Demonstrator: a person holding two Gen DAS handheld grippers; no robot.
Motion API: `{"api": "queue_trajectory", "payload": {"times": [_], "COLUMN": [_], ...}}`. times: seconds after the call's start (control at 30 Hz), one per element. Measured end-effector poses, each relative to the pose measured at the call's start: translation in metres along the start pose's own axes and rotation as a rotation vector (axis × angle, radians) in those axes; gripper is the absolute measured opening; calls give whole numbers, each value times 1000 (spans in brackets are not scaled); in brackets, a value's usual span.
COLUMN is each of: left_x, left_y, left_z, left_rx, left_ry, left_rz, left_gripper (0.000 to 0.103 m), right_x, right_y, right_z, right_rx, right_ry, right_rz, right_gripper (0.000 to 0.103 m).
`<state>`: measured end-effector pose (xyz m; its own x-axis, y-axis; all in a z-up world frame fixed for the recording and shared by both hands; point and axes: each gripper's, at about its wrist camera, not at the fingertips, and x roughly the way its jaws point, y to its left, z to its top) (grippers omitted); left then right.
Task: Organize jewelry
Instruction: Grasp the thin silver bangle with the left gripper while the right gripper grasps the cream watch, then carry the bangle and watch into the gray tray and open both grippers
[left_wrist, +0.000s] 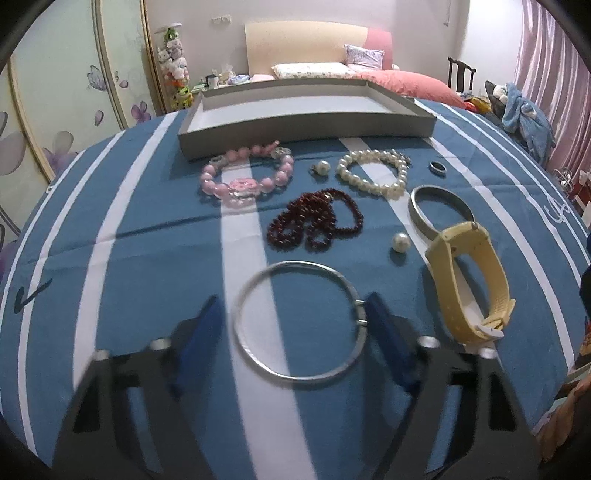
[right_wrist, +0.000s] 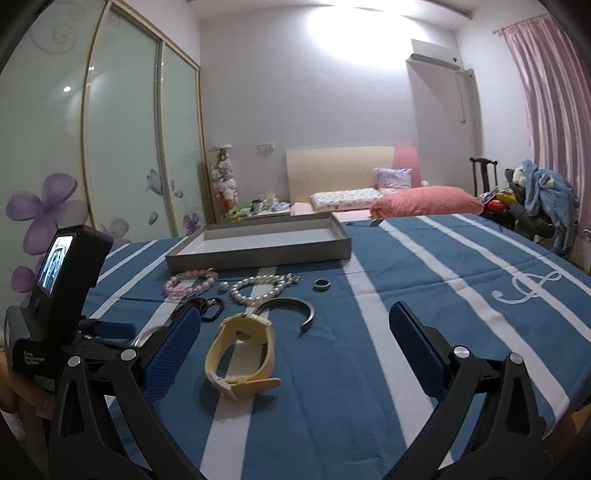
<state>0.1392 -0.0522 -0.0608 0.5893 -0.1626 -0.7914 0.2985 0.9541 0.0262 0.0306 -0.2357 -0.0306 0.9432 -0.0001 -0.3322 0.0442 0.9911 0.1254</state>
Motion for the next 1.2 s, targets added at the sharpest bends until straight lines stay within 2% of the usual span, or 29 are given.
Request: {"api": "queue_trajectory", "payload": {"times": [0.07, 0.2, 0.3, 0.43, 0.6, 0.77, 0.83, 0.93, 1.03, 1.2], "left_x": [1, -1, -3, -8, -10, -10, -10, -11, -10, -10], "left_y": [9, 36, 62, 95, 101, 101, 101, 101, 99, 98], "left_z": [0, -2, -4, -8, -10, -10, -10, -9, -9, -10], "left_rx": [-16, -66, -122, -195, -196, -197, -197, -198, -198, -210], "left_ry": [-5, -10, -12, -15, -18, -18, -18, -18, -20, -30], "left_rz": [6, 52, 100, 149, 156, 154, 154, 154, 155, 149], "left_gripper": [70, 70, 70, 70, 70, 70, 70, 70, 70, 70], "right_x": [3, 14, 29, 47, 70, 79, 82, 81, 79, 76], "right_y": [3, 12, 18, 23, 28, 32, 30, 29, 25, 13], "right_z": [1, 3, 5, 3, 0, -1, -2, -3, -3, 1], "right_rx": [-1, -23, -13, 3, 22, 5, 10, 7, 10, 31], "right_ry": [28, 109, 200, 297, 419, 468, 486, 490, 489, 471], "right_rz": [31, 76, 102, 79, 58, 30, 37, 60, 90, 98], "right_gripper": [101, 92, 89, 89, 89, 74, 61, 48, 44, 41]}}
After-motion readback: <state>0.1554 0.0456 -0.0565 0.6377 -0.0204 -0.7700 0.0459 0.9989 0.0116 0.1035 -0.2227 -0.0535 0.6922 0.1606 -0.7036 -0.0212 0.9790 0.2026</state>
